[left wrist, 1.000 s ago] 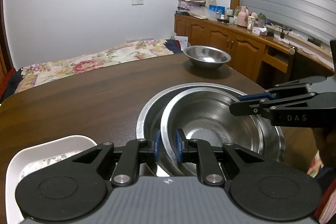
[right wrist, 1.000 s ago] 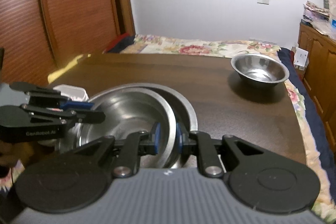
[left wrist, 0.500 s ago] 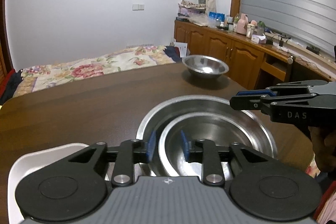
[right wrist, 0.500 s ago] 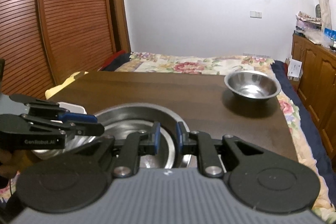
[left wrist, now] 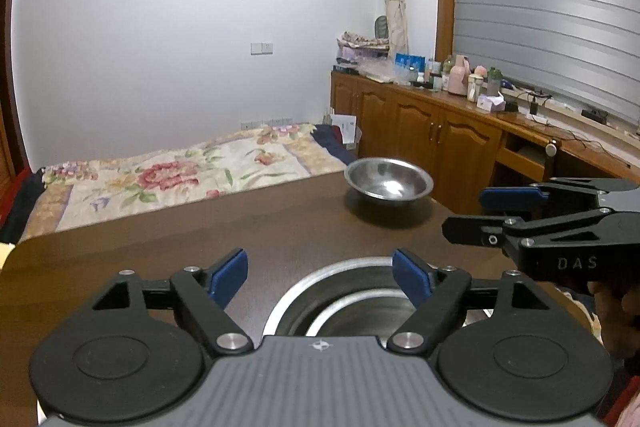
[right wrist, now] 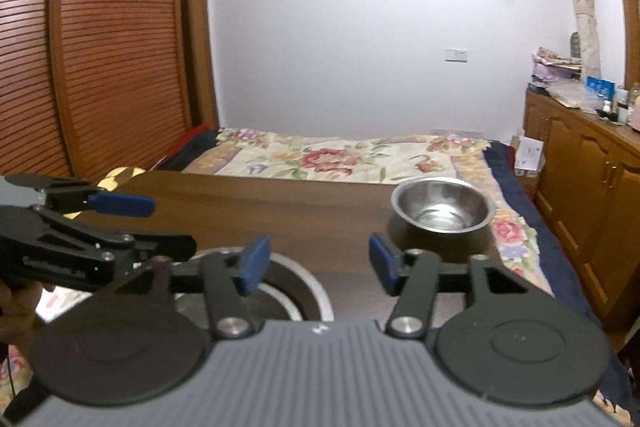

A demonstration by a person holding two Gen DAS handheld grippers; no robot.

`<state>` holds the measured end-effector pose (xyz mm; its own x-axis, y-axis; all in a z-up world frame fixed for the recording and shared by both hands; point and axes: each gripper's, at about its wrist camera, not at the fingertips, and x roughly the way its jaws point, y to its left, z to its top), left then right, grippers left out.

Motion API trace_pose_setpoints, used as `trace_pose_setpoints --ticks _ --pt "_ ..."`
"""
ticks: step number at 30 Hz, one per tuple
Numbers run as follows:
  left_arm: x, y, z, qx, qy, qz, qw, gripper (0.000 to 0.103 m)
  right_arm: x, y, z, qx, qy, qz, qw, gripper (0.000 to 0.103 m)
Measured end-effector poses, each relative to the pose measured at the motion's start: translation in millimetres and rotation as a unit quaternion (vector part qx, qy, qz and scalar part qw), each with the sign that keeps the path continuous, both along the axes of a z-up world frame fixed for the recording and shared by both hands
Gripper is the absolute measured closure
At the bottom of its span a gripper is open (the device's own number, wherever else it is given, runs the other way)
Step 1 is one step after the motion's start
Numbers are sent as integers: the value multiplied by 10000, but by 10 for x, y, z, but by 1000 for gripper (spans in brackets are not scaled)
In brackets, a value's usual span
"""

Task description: Organize plates and bowls

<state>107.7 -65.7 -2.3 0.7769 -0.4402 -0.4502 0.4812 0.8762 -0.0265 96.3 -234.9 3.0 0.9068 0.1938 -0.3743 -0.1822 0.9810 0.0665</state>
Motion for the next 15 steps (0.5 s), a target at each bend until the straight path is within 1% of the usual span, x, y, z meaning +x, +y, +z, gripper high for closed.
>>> trace_pose_setpoints --ticks 1,2,4,7,10,15 --pt "8 -14 18 -3 -26 -6 10000 18 8 -19 8 12 -26 -42 10000 31" --pt "19 -33 36 -7 -47 -12 10000 16 21 -51 23 44 -61 -83 9999 28" --pt "49 -56 68 -27 -71 -38 10000 14 28 -105 36 110 -106 -124 9998 17" --pt "125 -115 123 -38 -78 -117 9999 11 59 -183 59 136 -183 -167 9996 9" --pt "214 -195 172 14 -154 -202 9997 11 127 -246 76 16 -270 -268 9993 5" --pt "405 -335 222 115 -194 -268 9994 11 315 -407 106 -10 -316 -396 9987 3"
